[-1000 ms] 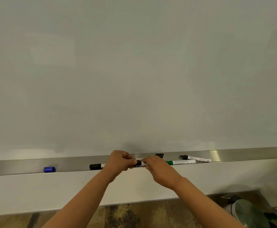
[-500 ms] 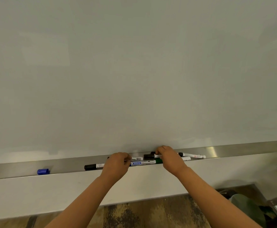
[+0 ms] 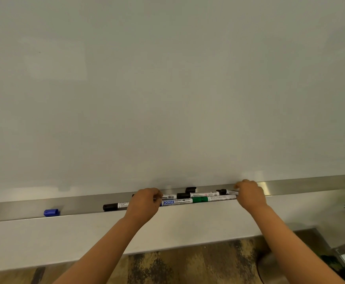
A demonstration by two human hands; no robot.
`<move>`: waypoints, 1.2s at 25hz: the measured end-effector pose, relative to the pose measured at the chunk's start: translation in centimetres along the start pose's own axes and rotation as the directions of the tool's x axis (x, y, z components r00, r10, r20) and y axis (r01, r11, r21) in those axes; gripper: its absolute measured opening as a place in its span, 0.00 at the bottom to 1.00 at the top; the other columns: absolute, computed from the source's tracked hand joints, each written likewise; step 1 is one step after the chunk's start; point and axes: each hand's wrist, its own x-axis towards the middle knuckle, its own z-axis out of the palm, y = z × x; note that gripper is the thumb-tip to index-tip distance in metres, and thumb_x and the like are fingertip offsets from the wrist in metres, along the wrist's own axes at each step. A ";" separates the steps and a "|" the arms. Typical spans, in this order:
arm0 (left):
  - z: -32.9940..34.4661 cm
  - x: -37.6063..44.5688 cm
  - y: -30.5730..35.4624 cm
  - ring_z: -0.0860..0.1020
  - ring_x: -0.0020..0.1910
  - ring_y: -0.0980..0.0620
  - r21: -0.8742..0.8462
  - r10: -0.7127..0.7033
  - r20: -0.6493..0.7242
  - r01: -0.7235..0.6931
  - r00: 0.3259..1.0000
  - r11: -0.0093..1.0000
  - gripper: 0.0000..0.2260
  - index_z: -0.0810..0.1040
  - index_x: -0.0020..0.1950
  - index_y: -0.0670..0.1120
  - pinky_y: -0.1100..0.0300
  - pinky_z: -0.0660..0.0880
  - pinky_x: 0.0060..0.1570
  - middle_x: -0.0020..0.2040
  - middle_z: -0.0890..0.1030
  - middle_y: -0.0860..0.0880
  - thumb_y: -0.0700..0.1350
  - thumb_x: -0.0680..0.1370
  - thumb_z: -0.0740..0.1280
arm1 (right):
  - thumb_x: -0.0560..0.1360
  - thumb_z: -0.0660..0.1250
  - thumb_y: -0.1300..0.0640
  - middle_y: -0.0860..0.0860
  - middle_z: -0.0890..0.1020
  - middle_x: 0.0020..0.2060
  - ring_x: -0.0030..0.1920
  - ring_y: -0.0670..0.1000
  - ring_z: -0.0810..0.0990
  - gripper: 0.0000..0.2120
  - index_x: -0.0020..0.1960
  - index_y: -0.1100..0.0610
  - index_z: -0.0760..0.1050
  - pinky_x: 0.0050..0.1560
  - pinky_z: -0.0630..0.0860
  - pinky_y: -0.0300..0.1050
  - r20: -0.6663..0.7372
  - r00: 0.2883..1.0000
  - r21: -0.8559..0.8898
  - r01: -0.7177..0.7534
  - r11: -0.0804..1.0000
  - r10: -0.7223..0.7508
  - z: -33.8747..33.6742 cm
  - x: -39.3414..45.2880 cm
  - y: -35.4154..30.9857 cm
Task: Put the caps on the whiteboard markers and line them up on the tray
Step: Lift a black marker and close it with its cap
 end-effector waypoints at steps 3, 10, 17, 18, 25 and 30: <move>0.3 0.2 0.3 0.80 0.52 0.50 0.004 0.001 0.019 -0.001 1.000 1.000 0.10 0.79 0.55 0.46 0.59 0.74 0.51 0.54 0.84 0.48 0.44 0.77 0.63 | 0.74 0.59 0.64 0.53 0.81 0.51 0.54 0.56 0.76 0.14 0.52 0.53 0.78 0.52 0.72 0.48 0.060 0.998 -0.068 -0.018 0.998 0.022 0.0 0.2 0.5; 0.3 0.3 0.2 0.80 0.51 0.50 -0.020 0.000 0.026 0.001 1.000 1.000 0.10 0.79 0.55 0.46 0.59 0.75 0.52 0.53 0.84 0.47 0.44 0.77 0.63 | 0.73 0.58 0.65 0.52 0.81 0.50 0.52 0.55 0.77 0.15 0.52 0.51 0.78 0.52 0.69 0.47 0.009 1.000 -0.081 -0.013 0.997 0.014 0.4 0.5 0.5; 0.0 -0.3 0.6 0.77 0.42 0.59 -0.290 -0.038 0.086 0.061 0.996 0.955 0.11 0.77 0.58 0.46 0.67 0.74 0.47 0.43 0.82 0.52 0.42 0.75 0.66 | 0.75 0.63 0.61 0.52 0.82 0.49 0.50 0.57 0.77 0.11 0.54 0.52 0.77 0.49 0.71 0.50 -0.302 0.949 0.121 0.135 0.983 -0.093 -1.5 -3.1 -3.3; 0.0 -0.5 1.0 0.78 0.43 0.61 -0.375 -0.027 0.130 0.075 0.991 0.924 0.12 0.76 0.59 0.48 0.69 0.72 0.45 0.42 0.81 0.54 0.44 0.75 0.67 | 0.74 0.64 0.61 0.53 0.83 0.48 0.49 0.58 0.78 0.10 0.54 0.53 0.78 0.47 0.71 0.51 -0.336 0.931 0.177 0.213 0.961 -0.145 -2.0 -4.0 -5.0; -0.4 -1.4 2.2 0.82 0.40 0.56 -0.792 -0.116 0.165 0.202 0.979 0.577 0.03 0.81 0.46 0.53 0.65 0.77 0.37 0.38 0.85 0.54 0.46 0.75 0.68 | 0.77 0.62 0.50 0.52 0.82 0.47 0.48 0.53 0.79 0.11 0.57 0.51 0.76 0.48 0.75 0.49 -0.219 0.906 0.486 0.424 0.764 -0.363 -1.4 -7.8 -15.7; -1.0 -2.3 0.2 0.83 0.40 0.52 -0.781 -0.261 0.154 0.279 0.953 0.558 0.08 0.80 0.46 0.43 0.61 0.75 0.39 0.40 0.85 0.48 0.47 0.76 0.65 | 0.72 0.67 0.48 0.52 0.84 0.45 0.46 0.53 0.80 0.11 0.47 0.55 0.79 0.48 0.77 0.47 -0.105 0.971 0.609 0.232 0.759 -0.213 -0.4 -6.0 -14.6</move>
